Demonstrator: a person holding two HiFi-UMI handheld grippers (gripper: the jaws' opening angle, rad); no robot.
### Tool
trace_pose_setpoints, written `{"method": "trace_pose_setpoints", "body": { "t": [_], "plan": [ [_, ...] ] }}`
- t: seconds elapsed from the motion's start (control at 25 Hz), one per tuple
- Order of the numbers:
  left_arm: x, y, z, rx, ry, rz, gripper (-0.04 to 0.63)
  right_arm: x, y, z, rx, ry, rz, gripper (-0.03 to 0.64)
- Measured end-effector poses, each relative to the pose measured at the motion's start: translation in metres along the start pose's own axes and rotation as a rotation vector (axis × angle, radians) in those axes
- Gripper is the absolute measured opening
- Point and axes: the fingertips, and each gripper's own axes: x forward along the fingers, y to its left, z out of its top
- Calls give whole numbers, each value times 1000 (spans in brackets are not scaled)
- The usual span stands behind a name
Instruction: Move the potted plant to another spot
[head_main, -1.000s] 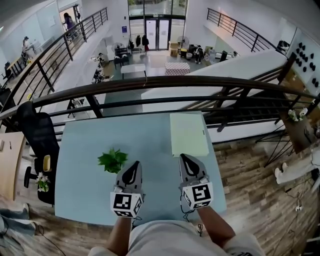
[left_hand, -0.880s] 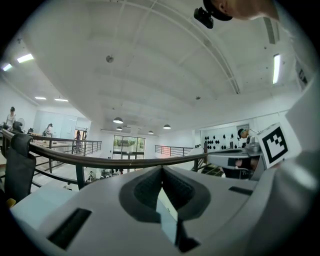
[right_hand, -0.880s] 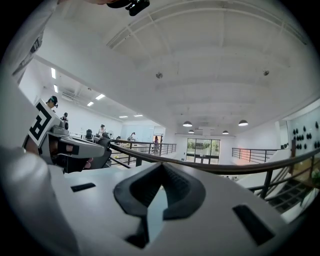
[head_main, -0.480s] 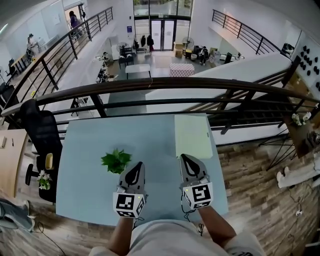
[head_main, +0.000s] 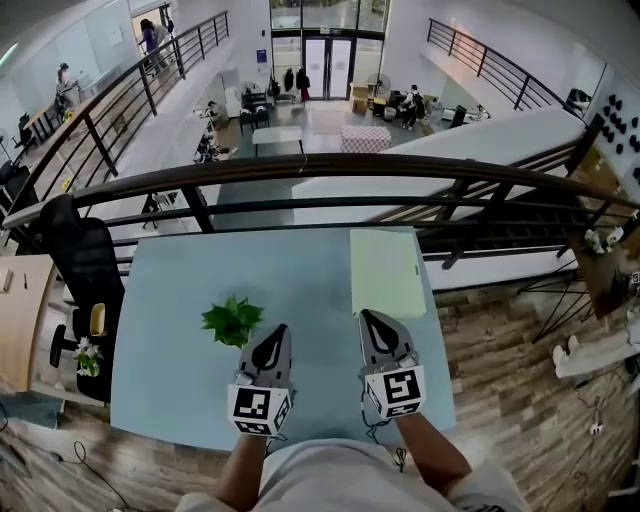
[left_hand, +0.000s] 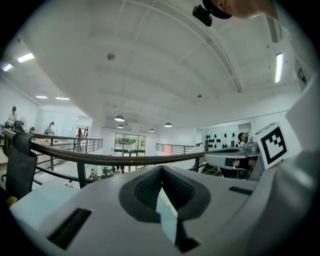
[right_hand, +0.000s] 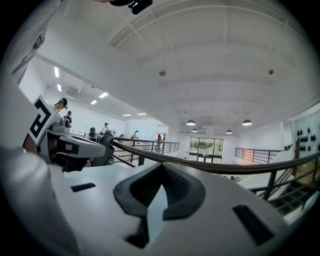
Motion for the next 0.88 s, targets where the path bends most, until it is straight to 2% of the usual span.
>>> {"method": "trace_pose_setpoints", "body": {
  "t": [0.88],
  "plan": [
    [0,-5,-6,-4,10,-20,11,0,8,-9,-1,27,28,3]
  ]
}}
